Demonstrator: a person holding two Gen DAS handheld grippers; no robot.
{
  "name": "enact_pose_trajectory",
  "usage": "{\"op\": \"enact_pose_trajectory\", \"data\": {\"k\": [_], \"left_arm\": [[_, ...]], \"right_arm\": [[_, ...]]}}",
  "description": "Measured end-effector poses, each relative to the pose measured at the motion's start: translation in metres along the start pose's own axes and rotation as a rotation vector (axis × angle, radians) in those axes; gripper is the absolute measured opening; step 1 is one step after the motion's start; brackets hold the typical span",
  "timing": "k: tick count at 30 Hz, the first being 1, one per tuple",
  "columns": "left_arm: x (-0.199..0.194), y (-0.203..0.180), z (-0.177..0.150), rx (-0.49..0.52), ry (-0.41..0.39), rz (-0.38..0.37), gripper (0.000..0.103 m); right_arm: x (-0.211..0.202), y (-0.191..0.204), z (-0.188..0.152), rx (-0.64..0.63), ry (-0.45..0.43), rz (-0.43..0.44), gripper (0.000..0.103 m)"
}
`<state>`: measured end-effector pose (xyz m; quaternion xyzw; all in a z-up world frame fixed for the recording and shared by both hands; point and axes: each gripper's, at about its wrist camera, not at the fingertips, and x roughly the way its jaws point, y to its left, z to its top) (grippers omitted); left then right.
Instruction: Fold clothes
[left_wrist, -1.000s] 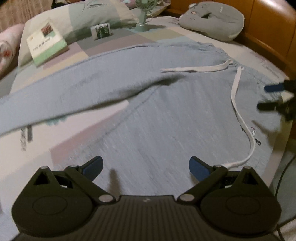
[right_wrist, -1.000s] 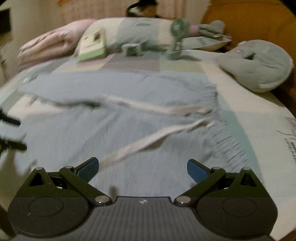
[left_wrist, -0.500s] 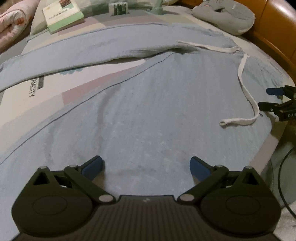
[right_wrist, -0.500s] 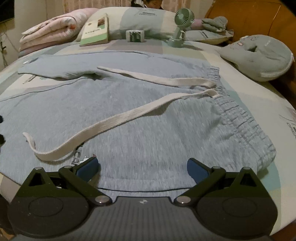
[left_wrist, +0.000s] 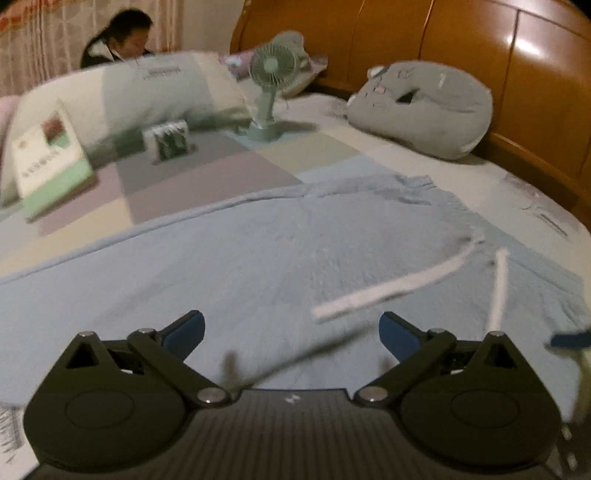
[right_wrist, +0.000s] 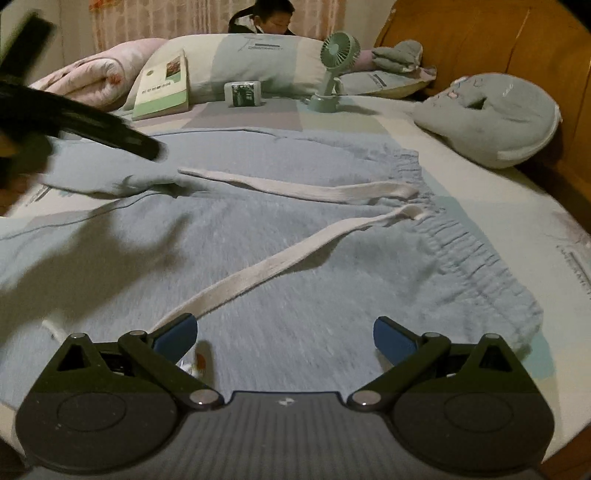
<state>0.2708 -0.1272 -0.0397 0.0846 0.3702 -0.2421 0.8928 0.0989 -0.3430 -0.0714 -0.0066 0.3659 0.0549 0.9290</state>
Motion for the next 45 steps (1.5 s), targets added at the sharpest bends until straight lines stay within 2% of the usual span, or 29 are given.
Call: {"op": "enact_pose_trajectory", "data": {"k": [4,8,13,14,17,18,21,23,28,31,38,41,45], "left_arm": [[0.034,0.008,-0.019,-0.090,0.077,-0.024,0.099],[0.017,-0.005,-0.044,0.004,0.069,-0.020,0.101],[-0.015,0.012,-0.037,0.052,0.031,-0.075,0.101],[-0.016,0.020,-0.033,0.046,0.019,-0.060,0.101],[-0.010,0.053,-0.021,-0.002,-0.021,0.036,0.101],[-0.005,0.065,-0.020,-0.044,-0.006,0.055,0.101],[0.013,0.098,-0.031,-0.197,0.073,0.070,0.101],[0.010,0.107,-0.045,-0.235,0.080,0.042,0.101],[-0.022,0.099,-0.058,-0.228,0.101,0.033,0.101],[-0.033,0.099,-0.055,-0.219,0.099,0.058,0.101],[-0.075,0.084,-0.063,-0.145,0.151,0.071,0.101],[-0.098,0.076,-0.079,-0.148,0.169,0.068,0.101],[-0.121,0.055,-0.118,-0.171,0.160,0.078,0.101]], "right_arm": [[0.008,-0.007,0.002,0.054,0.001,0.018,0.103],[0.012,-0.013,0.004,0.117,0.011,0.047,0.103],[0.006,-0.007,0.014,0.109,-0.022,0.047,0.103],[0.004,-0.005,0.016,0.103,-0.031,0.046,0.103],[0.004,-0.001,0.019,0.097,-0.039,0.057,0.103],[0.005,0.000,0.019,0.096,-0.037,0.061,0.103],[0.009,0.003,0.018,0.090,-0.015,0.058,0.103],[0.009,0.004,0.016,0.080,-0.011,0.055,0.103],[0.013,0.002,0.013,0.107,0.006,0.067,0.103],[0.011,0.004,0.013,0.124,0.010,0.078,0.103],[-0.006,0.025,0.013,0.046,-0.008,0.081,0.103],[-0.014,0.034,0.012,0.018,-0.017,0.087,0.103],[-0.021,0.042,0.009,0.012,-0.020,0.111,0.103]]}}
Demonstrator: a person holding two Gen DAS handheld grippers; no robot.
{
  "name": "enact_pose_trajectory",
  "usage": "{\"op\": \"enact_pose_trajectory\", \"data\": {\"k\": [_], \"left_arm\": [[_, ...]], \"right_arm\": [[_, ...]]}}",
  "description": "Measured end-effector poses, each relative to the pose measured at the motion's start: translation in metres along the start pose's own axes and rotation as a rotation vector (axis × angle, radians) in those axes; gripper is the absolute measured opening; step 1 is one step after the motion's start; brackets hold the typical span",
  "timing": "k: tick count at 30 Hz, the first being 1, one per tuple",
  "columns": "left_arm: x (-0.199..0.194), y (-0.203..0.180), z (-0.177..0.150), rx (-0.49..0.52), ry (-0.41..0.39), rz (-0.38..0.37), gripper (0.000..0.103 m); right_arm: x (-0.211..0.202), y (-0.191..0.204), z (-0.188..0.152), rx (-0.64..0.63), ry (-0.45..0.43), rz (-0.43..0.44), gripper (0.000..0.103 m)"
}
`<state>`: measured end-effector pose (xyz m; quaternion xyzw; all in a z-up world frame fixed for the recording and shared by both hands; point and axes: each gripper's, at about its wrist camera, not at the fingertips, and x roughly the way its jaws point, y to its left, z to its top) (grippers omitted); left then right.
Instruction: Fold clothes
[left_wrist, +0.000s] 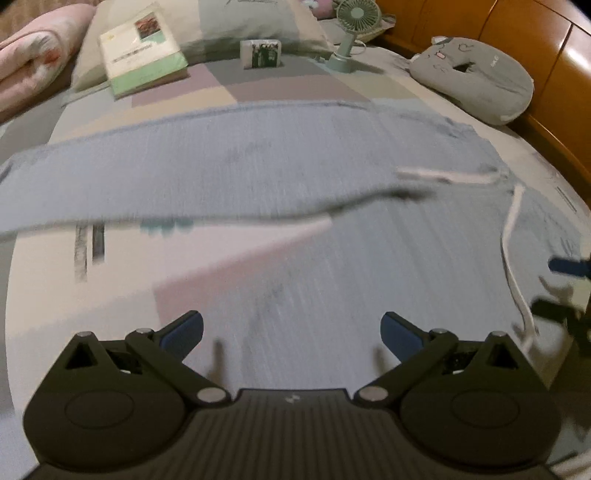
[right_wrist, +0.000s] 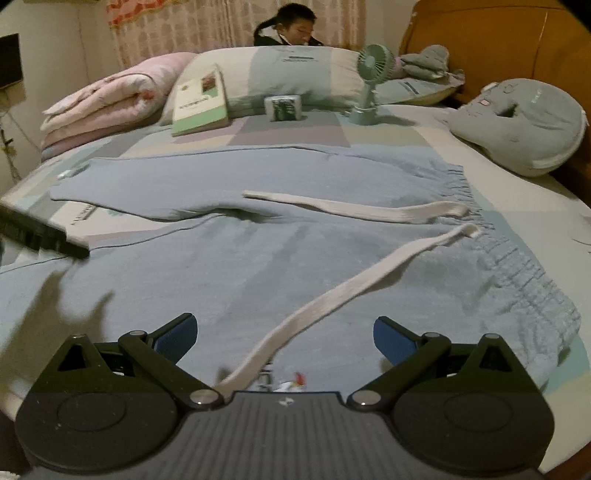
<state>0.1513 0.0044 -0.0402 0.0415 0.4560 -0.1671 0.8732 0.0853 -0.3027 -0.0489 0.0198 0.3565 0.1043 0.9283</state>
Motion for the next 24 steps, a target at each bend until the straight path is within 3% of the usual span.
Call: {"op": "enact_pose_trajectory", "data": {"k": [5,11,17,19,22,24], "left_arm": [[-0.001,-0.011,-0.039,-0.018,0.015,-0.018,0.101],[-0.012,0.027,-0.055,-0.120,0.018,0.007,0.101],[-0.031,0.082,-0.077,-0.264,0.016,0.078,0.101],[-0.037,0.093,-0.081,-0.296,0.019,0.142,0.101],[-0.045,0.094,-0.079,-0.306,0.004,0.214,0.101],[-0.051,0.083,-0.074,-0.284,-0.027,0.191,0.101]], "right_arm": [[-0.007,0.005,-0.004,0.010,0.012,0.011,0.103],[-0.016,0.011,-0.008,0.021,0.025,0.024,0.103],[-0.020,0.008,-0.012,0.053,0.037,0.028,0.103],[-0.019,0.005,-0.013,0.052,0.039,0.015,0.103],[-0.019,-0.001,-0.014,0.051,0.039,0.000,0.103],[-0.016,-0.008,-0.014,0.051,0.036,0.004,0.103]]}}
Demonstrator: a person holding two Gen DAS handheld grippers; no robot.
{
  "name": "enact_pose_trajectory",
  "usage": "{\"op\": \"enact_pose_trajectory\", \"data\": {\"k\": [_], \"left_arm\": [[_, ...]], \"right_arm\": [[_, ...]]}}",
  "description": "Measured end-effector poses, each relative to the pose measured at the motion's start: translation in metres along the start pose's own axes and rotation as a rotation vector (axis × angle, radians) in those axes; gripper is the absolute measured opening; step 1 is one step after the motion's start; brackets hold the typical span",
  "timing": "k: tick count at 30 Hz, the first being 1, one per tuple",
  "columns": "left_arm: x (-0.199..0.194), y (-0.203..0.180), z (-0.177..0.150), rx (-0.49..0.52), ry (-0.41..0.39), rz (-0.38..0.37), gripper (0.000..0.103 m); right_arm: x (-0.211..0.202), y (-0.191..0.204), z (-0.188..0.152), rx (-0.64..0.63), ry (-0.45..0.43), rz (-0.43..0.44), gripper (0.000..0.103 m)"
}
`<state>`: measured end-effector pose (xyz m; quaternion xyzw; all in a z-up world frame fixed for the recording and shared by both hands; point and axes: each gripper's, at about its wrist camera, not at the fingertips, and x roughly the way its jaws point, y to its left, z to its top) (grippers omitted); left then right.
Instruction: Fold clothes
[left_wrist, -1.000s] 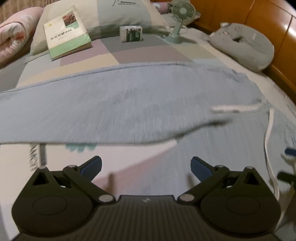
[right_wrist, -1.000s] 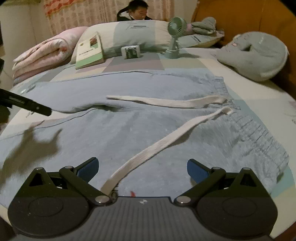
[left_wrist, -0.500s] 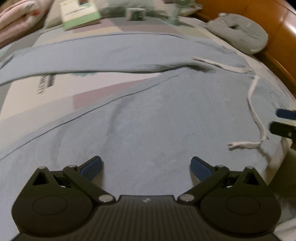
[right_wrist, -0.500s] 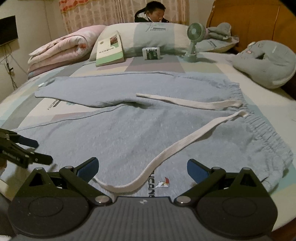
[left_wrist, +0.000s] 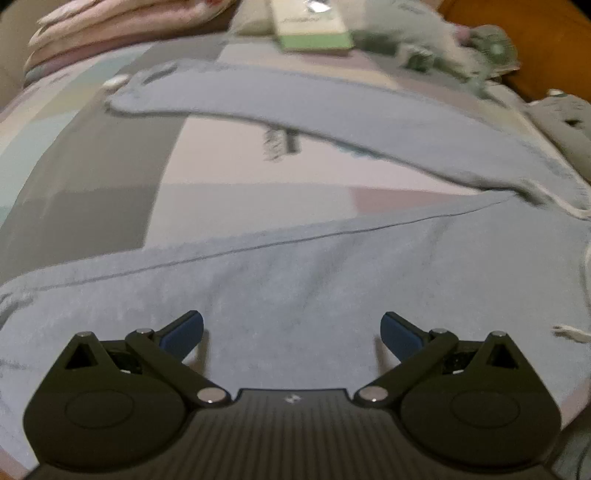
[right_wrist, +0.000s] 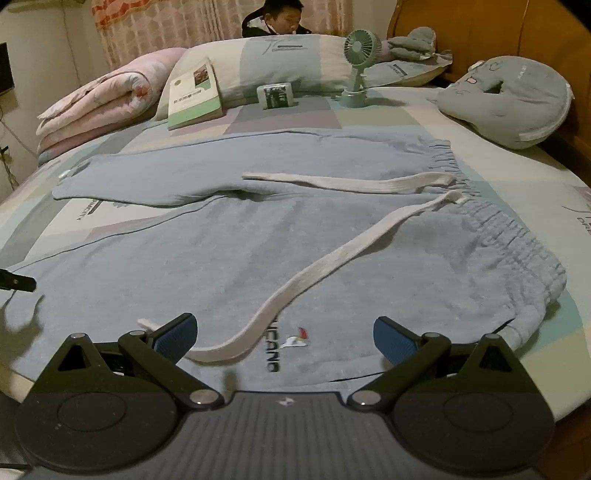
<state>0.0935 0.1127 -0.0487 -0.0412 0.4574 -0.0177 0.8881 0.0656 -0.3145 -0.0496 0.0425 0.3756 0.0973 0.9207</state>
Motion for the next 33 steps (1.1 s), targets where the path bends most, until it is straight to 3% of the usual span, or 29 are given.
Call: {"op": "enact_pose_trajectory", "data": {"k": [6,15,22,26,33], "left_arm": [[-0.003,-0.070,0.009,0.132,-0.042,-0.106,0.101],[0.026,-0.164,-0.004,0.239,0.006,-0.227,0.101],[0.035,-0.174,-0.014,0.284,0.025,-0.201,0.101],[0.035,-0.172,-0.012,0.283,0.030,-0.194,0.101],[0.022,-0.172,-0.013,0.270,0.013,-0.208,0.101]], "right_arm": [[0.013,-0.028,0.010,0.014,-0.007,0.018,0.103],[0.050,-0.077,0.049,0.087,-0.045,0.094,0.103],[0.077,-0.115,0.060,0.177,-0.027,0.093,0.103],[0.064,-0.112,0.061,0.173,-0.011,0.016,0.103],[0.036,-0.096,0.055,0.114,0.007,0.006,0.103]]}}
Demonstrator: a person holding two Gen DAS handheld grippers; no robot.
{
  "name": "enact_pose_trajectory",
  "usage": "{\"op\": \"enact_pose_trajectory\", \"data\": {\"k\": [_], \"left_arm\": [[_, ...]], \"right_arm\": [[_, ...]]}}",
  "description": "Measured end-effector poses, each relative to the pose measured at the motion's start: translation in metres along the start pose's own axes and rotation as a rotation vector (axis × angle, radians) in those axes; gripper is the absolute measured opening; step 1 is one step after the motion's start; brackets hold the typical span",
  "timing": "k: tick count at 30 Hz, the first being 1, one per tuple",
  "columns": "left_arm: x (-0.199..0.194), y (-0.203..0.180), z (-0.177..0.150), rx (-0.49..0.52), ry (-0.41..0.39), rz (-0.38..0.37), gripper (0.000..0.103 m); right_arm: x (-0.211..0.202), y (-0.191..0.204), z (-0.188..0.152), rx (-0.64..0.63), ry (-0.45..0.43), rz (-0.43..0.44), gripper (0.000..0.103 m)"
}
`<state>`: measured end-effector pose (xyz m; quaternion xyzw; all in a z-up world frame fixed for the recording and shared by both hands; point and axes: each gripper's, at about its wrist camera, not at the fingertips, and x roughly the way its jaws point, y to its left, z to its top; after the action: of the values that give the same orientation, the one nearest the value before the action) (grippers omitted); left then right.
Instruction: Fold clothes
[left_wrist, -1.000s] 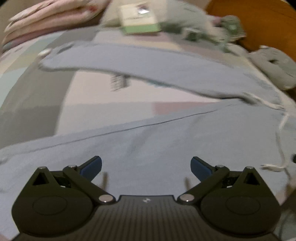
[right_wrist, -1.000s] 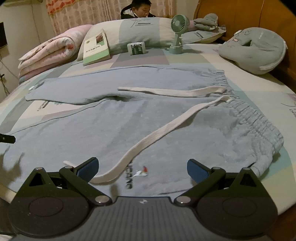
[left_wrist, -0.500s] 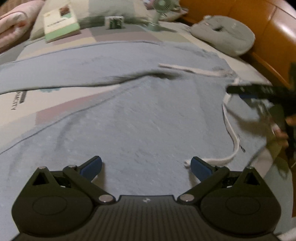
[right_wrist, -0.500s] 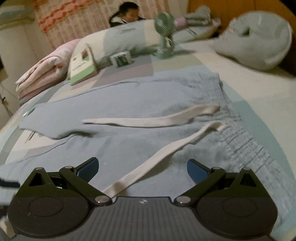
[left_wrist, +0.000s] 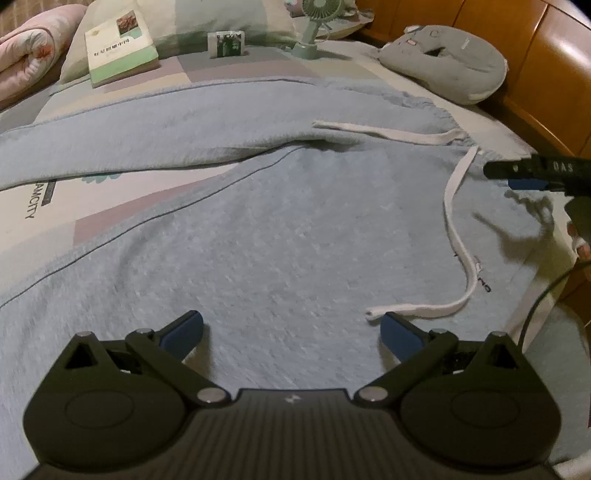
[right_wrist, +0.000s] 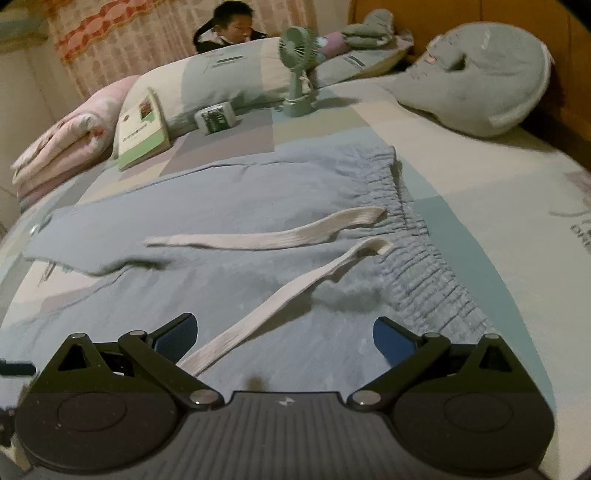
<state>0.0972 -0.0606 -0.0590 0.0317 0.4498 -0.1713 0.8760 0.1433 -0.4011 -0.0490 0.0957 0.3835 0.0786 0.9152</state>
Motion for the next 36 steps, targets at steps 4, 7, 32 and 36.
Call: {"op": "enact_pose_trajectory", "data": {"k": [4,7,32,36], "left_arm": [[-0.008,0.000,-0.002,-0.018,-0.008,0.007,0.101],[-0.014,-0.001,-0.004,-0.013,-0.015,0.007,0.101],[-0.014,-0.027,0.007,0.028,-0.025,0.027,0.101],[-0.006,-0.033,0.014,0.036,-0.020,0.050,0.101]], "right_arm": [[0.007,0.008,-0.009,-0.038,0.030,-0.017,0.103],[0.012,0.014,-0.016,-0.066,0.053,-0.029,0.103],[-0.041,-0.007,-0.043,-0.209,0.077,0.050,0.103],[-0.048,-0.006,-0.035,-0.196,0.024,0.068,0.103]]}}
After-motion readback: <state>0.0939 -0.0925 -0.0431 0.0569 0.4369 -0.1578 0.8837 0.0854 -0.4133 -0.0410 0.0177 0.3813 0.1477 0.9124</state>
